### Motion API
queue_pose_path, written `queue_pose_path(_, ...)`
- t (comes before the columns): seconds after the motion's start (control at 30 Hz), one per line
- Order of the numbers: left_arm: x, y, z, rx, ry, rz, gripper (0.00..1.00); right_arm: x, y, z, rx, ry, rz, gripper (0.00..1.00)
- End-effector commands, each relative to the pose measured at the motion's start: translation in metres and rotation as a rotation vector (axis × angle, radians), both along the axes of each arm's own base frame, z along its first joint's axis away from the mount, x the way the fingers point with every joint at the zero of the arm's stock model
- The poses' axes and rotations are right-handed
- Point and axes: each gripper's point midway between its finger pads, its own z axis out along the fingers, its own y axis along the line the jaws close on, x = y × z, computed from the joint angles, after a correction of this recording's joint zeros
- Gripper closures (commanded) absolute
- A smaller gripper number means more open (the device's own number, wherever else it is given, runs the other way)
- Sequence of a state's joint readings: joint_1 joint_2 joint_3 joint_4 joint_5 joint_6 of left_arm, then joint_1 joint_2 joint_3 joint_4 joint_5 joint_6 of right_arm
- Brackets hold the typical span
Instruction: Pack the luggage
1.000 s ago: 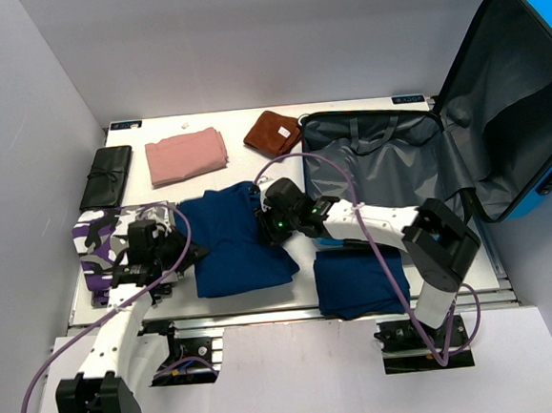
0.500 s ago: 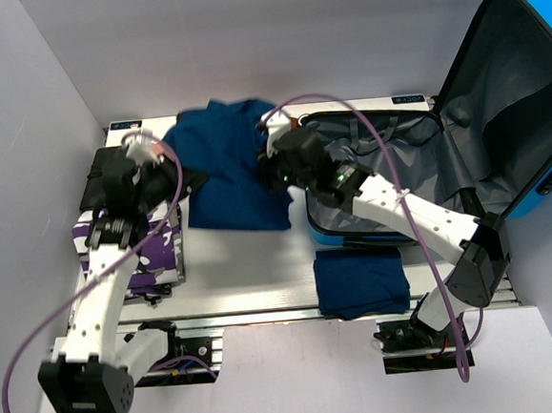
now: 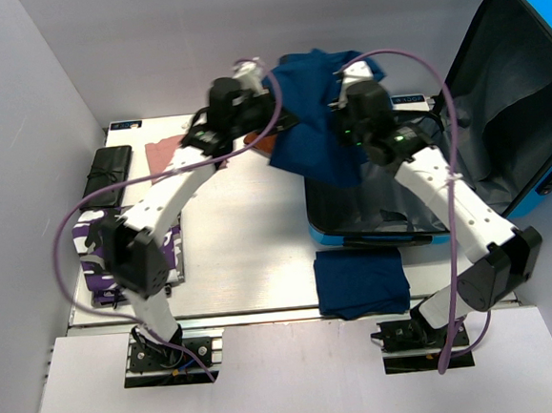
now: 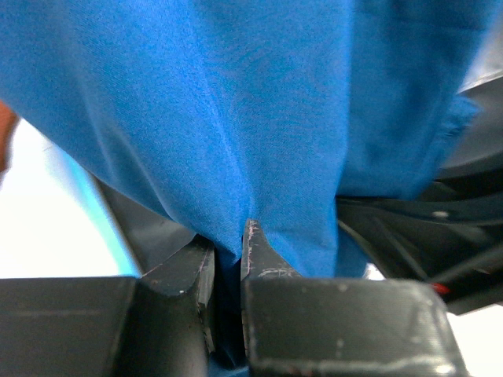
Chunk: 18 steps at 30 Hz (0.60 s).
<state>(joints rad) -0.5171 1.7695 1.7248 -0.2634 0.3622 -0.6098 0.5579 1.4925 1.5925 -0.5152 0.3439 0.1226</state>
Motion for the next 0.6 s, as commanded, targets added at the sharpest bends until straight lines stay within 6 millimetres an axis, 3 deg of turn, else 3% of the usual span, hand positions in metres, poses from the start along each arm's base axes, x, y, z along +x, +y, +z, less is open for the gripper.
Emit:
queue_pose_path(0.0,-0.010,-0.046,0.001,0.028,-0.019,-0.097,1.00,0.005,-0.029,0.052,0.098,-0.161,-0.057,1.00)
queue_pose_path(0.03,-0.007,-0.055,0.008,0.020,-0.031,-0.109,1.00,0.006,-0.034,0.044,0.096,-0.148,-0.068,1.00)
queue_pose_path(0.07,0.002,-0.068,-0.021,0.051,0.014,-0.118,1.00,0.011,-0.055,0.040,0.104,-0.144,-0.111,1.00)
queue_pose_path(0.13,0.009,-0.080,-0.025,0.070,0.022,-0.111,1.00,0.014,-0.071,0.014,0.094,-0.094,-0.145,1.00)
queue_pose_path(0.2,0.014,-0.099,-0.058,0.109,0.061,-0.116,1.00,0.014,-0.083,-0.013,0.099,-0.039,-0.156,1.00)
queue_pose_path(0.27,0.016,-0.108,-0.072,0.130,0.079,-0.120,1.00,0.011,-0.090,-0.030,0.117,-0.001,-0.157,1.00)
queue_pose_path(0.3,0.017,-0.115,-0.091,0.153,0.101,-0.126,1.00,0.010,-0.101,-0.050,0.120,0.029,-0.179,1.00)
queue_pose_path(0.37,0.024,-0.115,-0.106,0.174,0.113,-0.103,1.00,0.006,-0.103,-0.070,0.130,0.061,-0.159,1.00)
queue_pose_path(0.4,0.022,-0.120,-0.123,0.196,0.131,-0.109,1.00,0.008,-0.110,-0.077,0.136,0.060,-0.170,1.00)
queue_pose_path(0.43,0.023,-0.120,-0.131,0.208,0.144,-0.104,1.00,0.005,-0.113,-0.099,0.130,0.102,-0.175,1.00)
queue_pose_path(0.57,0.018,-0.125,-0.164,0.262,0.178,-0.110,1.00,0.010,-0.117,-0.132,0.150,0.152,-0.143,1.00)
